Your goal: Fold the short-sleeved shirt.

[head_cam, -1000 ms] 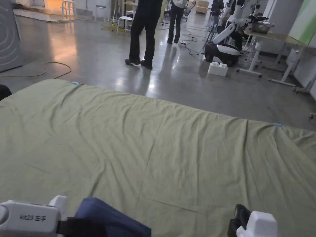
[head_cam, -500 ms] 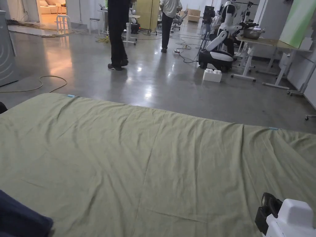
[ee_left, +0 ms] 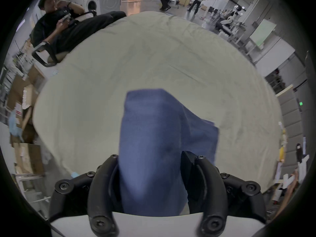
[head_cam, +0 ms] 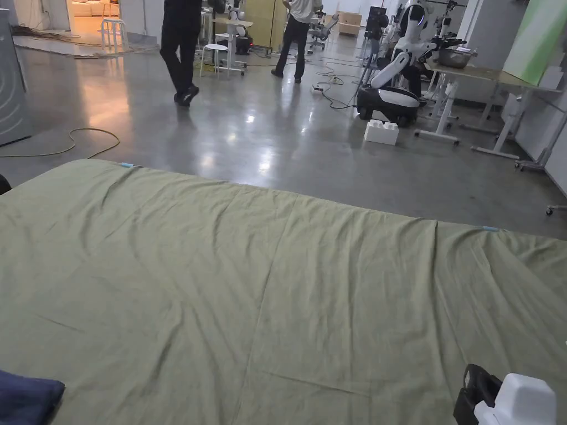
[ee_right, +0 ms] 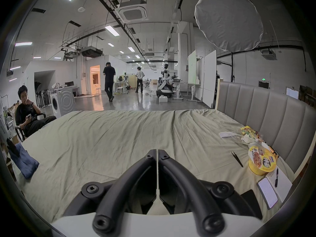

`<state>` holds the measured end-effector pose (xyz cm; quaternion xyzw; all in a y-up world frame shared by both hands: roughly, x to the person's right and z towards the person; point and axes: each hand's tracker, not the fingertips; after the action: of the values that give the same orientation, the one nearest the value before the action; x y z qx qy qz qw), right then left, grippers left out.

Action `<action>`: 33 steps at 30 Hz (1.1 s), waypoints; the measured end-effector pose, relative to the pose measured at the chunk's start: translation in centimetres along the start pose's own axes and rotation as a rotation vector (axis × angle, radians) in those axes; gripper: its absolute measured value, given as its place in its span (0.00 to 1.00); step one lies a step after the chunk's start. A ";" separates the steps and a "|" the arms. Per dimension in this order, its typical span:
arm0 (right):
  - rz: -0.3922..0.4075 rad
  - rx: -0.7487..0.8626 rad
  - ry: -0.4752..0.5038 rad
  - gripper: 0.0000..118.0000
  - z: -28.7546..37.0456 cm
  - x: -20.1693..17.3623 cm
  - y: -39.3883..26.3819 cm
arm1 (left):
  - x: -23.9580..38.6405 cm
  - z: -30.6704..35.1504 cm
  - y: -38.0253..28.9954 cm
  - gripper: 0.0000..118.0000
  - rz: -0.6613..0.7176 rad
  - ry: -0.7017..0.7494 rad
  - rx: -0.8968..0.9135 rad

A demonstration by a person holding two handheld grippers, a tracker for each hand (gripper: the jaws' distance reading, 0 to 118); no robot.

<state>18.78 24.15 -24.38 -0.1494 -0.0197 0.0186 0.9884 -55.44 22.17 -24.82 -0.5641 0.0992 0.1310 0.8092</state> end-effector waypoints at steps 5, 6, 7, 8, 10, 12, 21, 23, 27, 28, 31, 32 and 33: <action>-0.008 0.005 0.002 0.02 -0.1 0.2 0.2 | 0.3 2.1 0.4 0.48 -0.056 0.194 0.100; -0.005 0.007 0.003 0.02 -0.2 0.2 0.2 | 0.9 2.7 0.3 0.48 -0.071 0.229 0.150; -0.002 0.010 0.004 0.02 0.0 0.0 0.2 | 1.6 3.3 0.3 0.48 -0.085 0.248 0.197; -0.001 0.011 0.007 0.02 0.1 0.0 0.2 | 1.9 3.5 0.4 0.48 -0.104 0.244 0.244; -0.001 0.012 0.013 0.02 -0.2 -0.1 0.2 | 3.8 4.1 0.1 0.48 -0.131 0.217 0.329; -0.008 0.013 0.016 0.02 -0.2 -0.4 0.2 | 5.9 4.1 -0.2 0.48 -0.149 0.155 0.390; -0.002 0.028 0.037 0.02 -0.4 -1.8 0.2 | 18.6 1.7 -4.4 0.48 -0.170 -0.103 0.660; 0.009 0.040 0.040 0.02 -0.3 -2.2 0.4 | 21.4 1.7 -5.3 0.48 -0.180 -0.132 0.716; 0.016 0.058 0.040 0.02 -0.1 -2.9 0.7 | 27.0 2.5 -7.1 0.43 -0.213 -0.135 0.837; 0.015 0.063 0.040 0.02 -0.1 -3.1 0.7 | 27.9 2.5 -7.0 0.39 -0.228 -0.142 0.865; 0.014 0.075 0.031 0.02 -0.1 -3.6 0.7 | 30.7 3.2 -7.9 0.21 -0.269 -0.135 0.949; 0.012 0.078 0.029 0.02 -0.1 -3.8 0.7 | 31.9 3.5 -8.5 0.19 -0.281 -0.137 0.960; 0.012 0.082 0.025 0.02 0.0 -4.0 0.7 | 32.7 3.7 -8.8 0.15 -0.295 -0.140 0.976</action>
<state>14.81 24.63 -24.76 -0.1092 -0.0059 0.0233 0.9937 -21.60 26.04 -25.76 -0.1187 0.0136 -0.0084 0.9928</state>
